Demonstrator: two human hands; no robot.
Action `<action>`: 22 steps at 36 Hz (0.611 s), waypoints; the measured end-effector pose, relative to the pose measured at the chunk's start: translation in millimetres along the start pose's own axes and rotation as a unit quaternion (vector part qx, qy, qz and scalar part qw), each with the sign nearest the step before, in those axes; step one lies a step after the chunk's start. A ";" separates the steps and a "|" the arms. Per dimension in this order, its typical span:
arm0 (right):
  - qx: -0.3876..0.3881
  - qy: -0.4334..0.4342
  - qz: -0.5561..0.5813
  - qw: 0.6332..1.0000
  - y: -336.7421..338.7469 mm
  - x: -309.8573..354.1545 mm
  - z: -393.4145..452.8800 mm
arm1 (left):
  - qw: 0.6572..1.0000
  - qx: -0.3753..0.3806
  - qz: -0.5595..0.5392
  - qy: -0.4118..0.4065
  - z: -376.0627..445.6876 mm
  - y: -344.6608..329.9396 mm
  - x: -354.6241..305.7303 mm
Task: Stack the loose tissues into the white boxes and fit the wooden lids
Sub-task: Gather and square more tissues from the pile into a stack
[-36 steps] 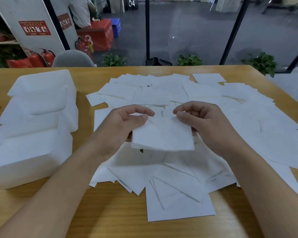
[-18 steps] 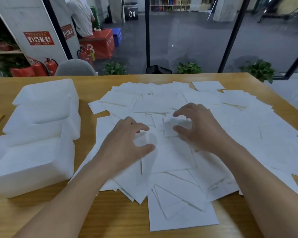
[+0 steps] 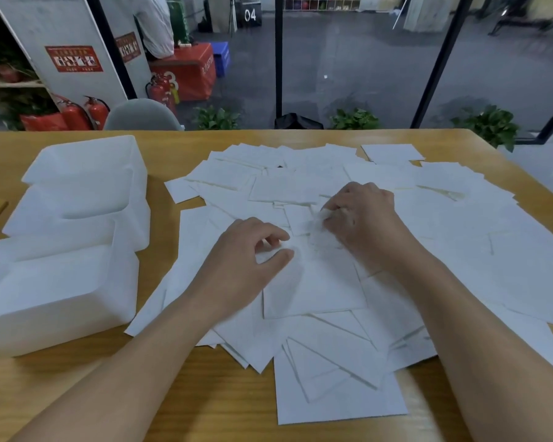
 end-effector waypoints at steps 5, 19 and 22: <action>-0.050 0.064 0.111 0.991 11.3 19.6 -16.4 | 0.999 -0.028 -0.037 -0.003 0.4 5.4 -8.3; -0.009 0.028 0.284 0.959 9.9 27.4 -26.7 | 0.971 -0.039 -0.234 -0.023 3.5 11.0 -7.8; -0.017 -0.012 0.294 0.956 17.2 10.1 -27.4 | 0.958 -0.017 -0.285 0.013 5.6 15.7 -2.6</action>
Point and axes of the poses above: each hand's wrist, its own z-axis towards the middle knuckle, its own y-axis out of the back of the hand, x = y × z, the point moved 6 cm from there along z, towards the middle knuckle, and after that the axes turned 9 degrees about y, right-handed, at the moved point
